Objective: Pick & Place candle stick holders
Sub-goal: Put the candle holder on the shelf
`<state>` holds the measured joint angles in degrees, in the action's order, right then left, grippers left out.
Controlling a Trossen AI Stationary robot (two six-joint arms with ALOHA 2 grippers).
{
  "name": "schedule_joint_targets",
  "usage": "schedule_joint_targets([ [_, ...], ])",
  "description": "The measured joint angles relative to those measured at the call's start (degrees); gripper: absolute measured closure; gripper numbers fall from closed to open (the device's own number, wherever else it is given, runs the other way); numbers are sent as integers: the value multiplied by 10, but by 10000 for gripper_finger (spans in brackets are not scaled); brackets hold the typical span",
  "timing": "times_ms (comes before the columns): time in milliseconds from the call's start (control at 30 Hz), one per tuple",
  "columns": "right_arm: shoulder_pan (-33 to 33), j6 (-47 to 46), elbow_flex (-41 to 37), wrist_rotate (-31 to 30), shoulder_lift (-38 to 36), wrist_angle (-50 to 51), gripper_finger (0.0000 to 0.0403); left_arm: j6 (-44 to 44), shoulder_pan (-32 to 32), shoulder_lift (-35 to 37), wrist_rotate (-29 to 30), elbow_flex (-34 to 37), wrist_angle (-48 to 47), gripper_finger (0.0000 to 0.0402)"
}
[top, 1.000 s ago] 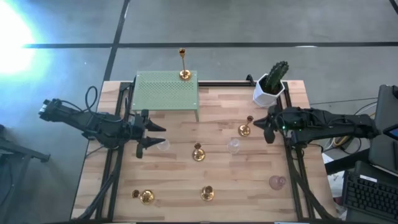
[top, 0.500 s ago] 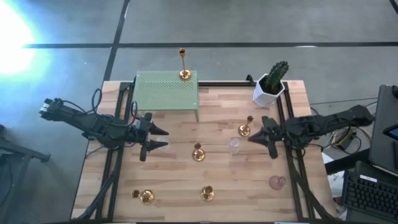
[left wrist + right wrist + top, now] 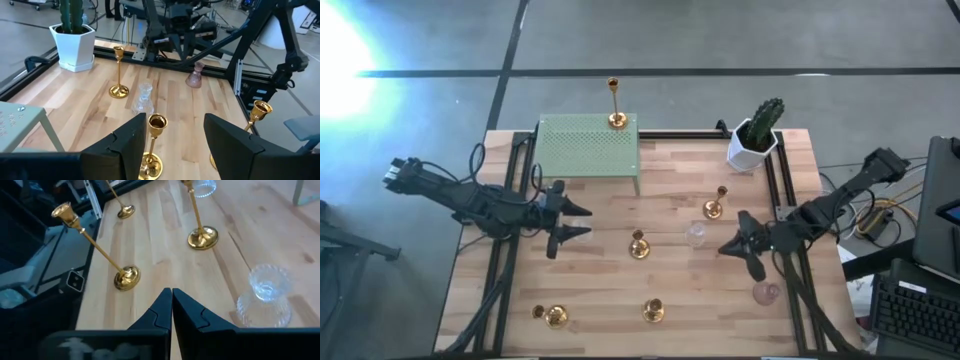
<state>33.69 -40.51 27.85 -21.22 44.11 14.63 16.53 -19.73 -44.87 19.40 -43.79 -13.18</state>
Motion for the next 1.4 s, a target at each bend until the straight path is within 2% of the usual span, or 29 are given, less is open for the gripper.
schedule_joint_targets([
  [133,14,-3,0,1,28,-12,394,3,0,-10,-3,0,-7,197],
  [267,17,10,-1,48,77,-66,394,0,0,-22,-3,0,-12,197],
  [367,17,30,0,60,116,-103,394,-2,0,-29,1,0,-12,197],
  [433,18,22,4,6,135,-89,394,-2,1,-32,13,0,-11,197],
  [533,20,-23,4,-144,145,-48,394,-1,1,-36,28,0,-9,197],
  [600,21,-64,-6,-213,150,-42,394,-1,1,-38,31,0,-8,197],
  [767,15,-165,-42,-311,169,-41,394,-1,1,-40,31,0,-4,197],
  [900,16,-207,-75,-379,185,-42,394,-3,1,-40,31,0,-4,197],
  [1000,15,-249,-94,-404,193,-42,394,-4,1,-40,31,0,-3,197],
  [1100,16,-270,-105,-405,198,-43,394,-15,1,-40,32,0,-3,197],
  [1233,8,-253,-114,-399,197,-45,393,-31,1,-40,49,0,-3,197],
  [1400,-22,-235,-122,-385,198,-47,349,-33,1,-40,74,0,-3,197],
])
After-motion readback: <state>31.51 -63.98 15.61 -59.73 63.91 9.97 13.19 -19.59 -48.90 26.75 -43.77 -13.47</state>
